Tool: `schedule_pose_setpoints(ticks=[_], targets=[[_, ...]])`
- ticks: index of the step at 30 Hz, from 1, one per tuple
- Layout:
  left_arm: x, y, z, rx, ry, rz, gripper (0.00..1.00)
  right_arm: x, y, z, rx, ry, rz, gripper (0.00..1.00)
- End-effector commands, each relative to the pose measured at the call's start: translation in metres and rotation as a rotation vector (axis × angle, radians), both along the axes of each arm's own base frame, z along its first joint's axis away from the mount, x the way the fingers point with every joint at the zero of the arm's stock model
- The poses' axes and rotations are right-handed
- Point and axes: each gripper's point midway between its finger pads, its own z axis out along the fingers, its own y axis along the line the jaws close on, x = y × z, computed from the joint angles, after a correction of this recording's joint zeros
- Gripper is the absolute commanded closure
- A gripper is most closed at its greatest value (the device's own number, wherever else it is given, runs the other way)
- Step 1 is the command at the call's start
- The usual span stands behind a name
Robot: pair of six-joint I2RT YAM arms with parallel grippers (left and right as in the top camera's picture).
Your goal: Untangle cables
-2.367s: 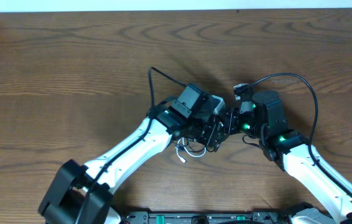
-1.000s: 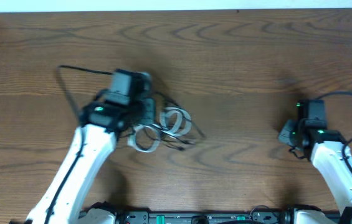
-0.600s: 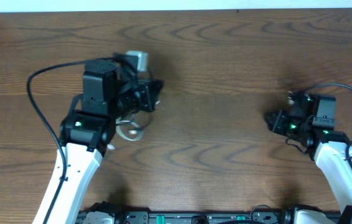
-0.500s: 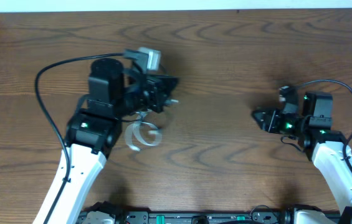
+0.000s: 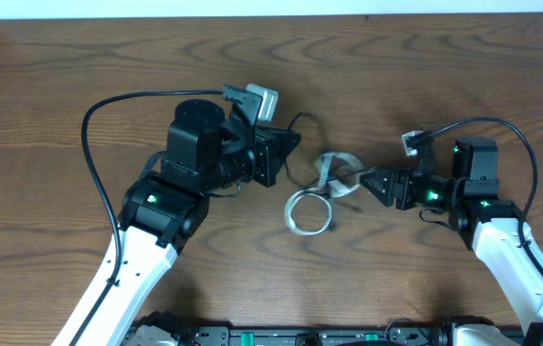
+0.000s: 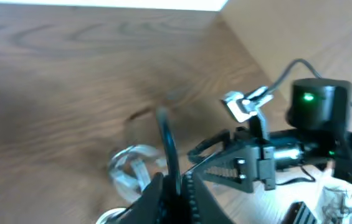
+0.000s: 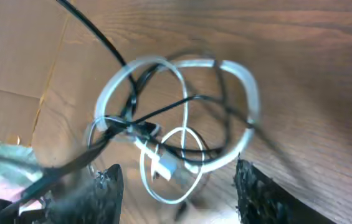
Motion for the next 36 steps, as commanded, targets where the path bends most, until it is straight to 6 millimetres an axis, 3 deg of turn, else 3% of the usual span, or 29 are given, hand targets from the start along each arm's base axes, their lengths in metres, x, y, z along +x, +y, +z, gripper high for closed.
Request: schedule_pose_setpoints(ticks=[1, 3, 5, 9, 16, 23, 28, 36], targets=[[0.005, 0.009, -0.010, 0.043, 0.025, 0.059, 0.75, -0.002, 0.005, 0.004, 0.010, -0.018, 0.031, 0.54], [0.000, 0.011, -0.025, 0.073, 0.086, 0.058, 0.61, 0.000, 0.003, 0.002, -0.002, -0.018, 0.020, 0.64], [-0.005, 0.017, -0.043, 0.120, 0.152, 0.069, 0.51, 0.001, 0.001, 0.000, -0.015, -0.017, 0.010, 0.67], [-0.003, 0.034, -0.076, 0.236, 0.240, 0.149, 0.49, 0.001, 0.001, 0.000, -0.017, -0.014, 0.009, 0.67], [0.018, 0.049, -0.108, 0.349, 0.270, 0.244, 0.49, 0.001, -0.001, -0.002, -0.030, -0.009, -0.001, 0.60], [0.028, 0.035, -0.150, 0.363, 0.366, 0.206, 0.49, 0.000, -0.001, -0.004, -0.033, 0.002, -0.004, 0.59], [0.027, 0.008, -0.177, 0.279, 0.464, 0.102, 0.48, 0.000, -0.002, -0.004, -0.035, 0.002, -0.005, 0.59], [0.024, -0.011, -0.222, 0.205, 0.661, 0.099, 0.47, 0.000, -0.002, -0.005, -0.035, 0.005, -0.005, 0.59]])
